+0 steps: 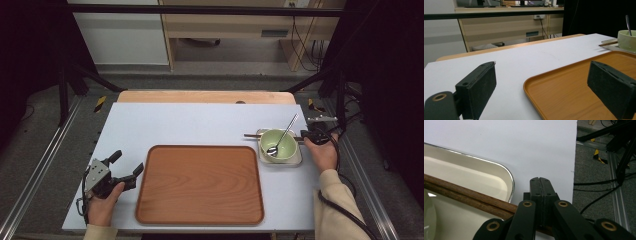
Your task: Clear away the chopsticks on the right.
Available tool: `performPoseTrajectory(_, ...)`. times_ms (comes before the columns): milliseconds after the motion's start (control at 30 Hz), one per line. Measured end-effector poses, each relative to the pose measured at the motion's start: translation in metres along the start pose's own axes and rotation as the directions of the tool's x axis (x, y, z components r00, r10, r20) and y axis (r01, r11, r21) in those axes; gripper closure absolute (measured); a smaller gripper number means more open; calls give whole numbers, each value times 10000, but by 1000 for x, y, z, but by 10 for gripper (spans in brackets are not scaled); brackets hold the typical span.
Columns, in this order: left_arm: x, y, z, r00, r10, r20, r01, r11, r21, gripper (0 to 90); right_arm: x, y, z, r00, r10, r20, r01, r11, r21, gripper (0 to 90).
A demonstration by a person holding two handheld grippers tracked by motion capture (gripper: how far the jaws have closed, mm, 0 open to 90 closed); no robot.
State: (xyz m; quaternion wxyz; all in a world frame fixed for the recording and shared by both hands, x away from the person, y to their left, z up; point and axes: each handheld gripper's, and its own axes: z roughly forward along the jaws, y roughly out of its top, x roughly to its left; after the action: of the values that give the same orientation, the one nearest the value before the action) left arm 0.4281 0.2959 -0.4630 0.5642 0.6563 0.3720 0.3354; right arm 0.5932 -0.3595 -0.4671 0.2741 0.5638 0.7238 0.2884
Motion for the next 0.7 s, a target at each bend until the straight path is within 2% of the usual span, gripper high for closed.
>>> performPoseTrajectory(267,2,-1,1,10000,-6,-19,6,10000,35,83,10,-8,-10,9995,-39,-298,43,9999,129,900)
performPoseTrajectory(400,3,0,0,10000,-3,-61,4,10000,18,83,11,-11,-14,9994,-206,-278,211,9996,180,900)
performPoseTrajectory(700,3,-1,1,10000,-8,-22,8,10000,63,84,10,-13,-20,9991,-125,-395,136,9995,286,900)
